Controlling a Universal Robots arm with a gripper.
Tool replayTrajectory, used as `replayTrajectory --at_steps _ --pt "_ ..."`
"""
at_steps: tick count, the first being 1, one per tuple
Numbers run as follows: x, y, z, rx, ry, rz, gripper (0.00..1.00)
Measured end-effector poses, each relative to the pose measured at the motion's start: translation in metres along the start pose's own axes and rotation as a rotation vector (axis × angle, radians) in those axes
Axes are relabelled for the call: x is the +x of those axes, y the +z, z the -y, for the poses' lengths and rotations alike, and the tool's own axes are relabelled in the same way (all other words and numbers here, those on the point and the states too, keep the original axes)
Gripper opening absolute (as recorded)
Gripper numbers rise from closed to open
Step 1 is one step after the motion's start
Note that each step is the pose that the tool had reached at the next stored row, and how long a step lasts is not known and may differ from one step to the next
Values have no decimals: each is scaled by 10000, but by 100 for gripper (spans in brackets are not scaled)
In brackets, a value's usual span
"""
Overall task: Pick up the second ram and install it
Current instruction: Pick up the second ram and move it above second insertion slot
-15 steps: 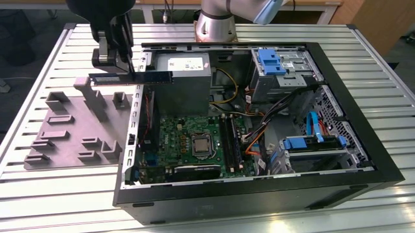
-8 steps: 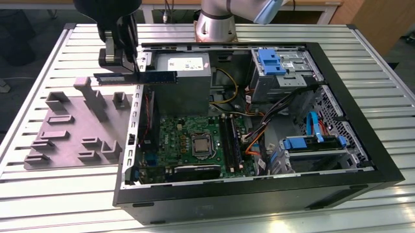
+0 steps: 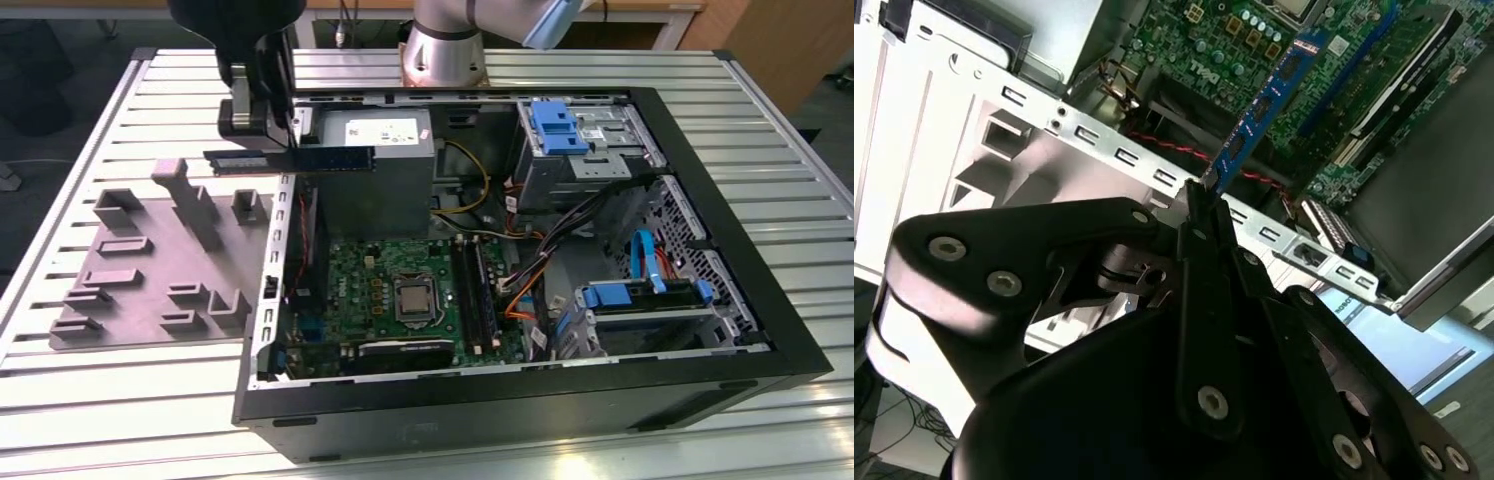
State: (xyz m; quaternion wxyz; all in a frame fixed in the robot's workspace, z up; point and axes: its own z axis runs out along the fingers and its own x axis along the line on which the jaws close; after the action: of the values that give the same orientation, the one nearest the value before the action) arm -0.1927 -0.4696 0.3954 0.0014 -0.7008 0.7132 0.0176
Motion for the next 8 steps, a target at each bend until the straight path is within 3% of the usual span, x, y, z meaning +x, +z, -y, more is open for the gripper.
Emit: replayTrajectory --at_steps 8 --pt "-2 -2 90 0 0 0 14"
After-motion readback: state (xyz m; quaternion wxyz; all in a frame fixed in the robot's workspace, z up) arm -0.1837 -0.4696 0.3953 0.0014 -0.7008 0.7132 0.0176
